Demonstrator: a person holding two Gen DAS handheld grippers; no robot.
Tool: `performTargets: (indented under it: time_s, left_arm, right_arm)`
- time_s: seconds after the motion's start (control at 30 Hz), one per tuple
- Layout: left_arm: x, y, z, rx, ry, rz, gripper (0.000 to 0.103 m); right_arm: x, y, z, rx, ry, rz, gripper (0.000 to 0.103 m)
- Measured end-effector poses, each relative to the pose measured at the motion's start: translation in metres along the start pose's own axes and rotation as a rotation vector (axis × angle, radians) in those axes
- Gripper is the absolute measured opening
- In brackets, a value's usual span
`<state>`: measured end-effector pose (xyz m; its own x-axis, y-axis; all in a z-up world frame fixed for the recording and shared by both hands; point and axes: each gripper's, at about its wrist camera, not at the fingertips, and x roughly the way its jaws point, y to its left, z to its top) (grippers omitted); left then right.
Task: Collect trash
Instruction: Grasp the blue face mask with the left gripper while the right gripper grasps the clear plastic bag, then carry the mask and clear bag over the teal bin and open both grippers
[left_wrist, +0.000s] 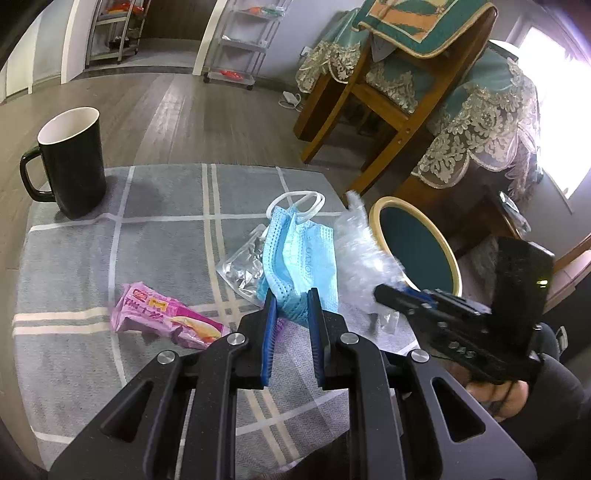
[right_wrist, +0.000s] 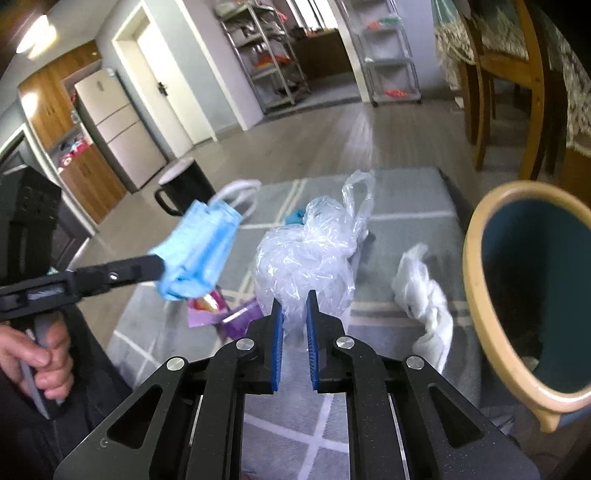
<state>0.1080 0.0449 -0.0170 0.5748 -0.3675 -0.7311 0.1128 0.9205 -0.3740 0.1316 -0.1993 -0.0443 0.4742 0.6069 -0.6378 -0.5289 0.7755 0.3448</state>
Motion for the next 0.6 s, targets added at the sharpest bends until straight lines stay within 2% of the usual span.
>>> performTargets:
  time_s: [0.2,0.27,0.6]
  left_arm:
    - [-0.003,-0.001,-0.002,0.008,-0.012,-0.005,0.016]
    - [-0.003,-0.004,0.000,0.017,-0.014,-0.010,0.016]
    - [-0.010,-0.038,0.014,0.100,-0.032,-0.038,0.016]
  right_arm:
    - [-0.026,0.001,0.004,-0.004,-0.050,-0.051,0.013]
    - [-0.038,0.000,0.003,-0.001,-0.069,-0.093,0.013]
    - [-0.078,-0.025,0.009,0.089,-0.156,-0.196,0.013]
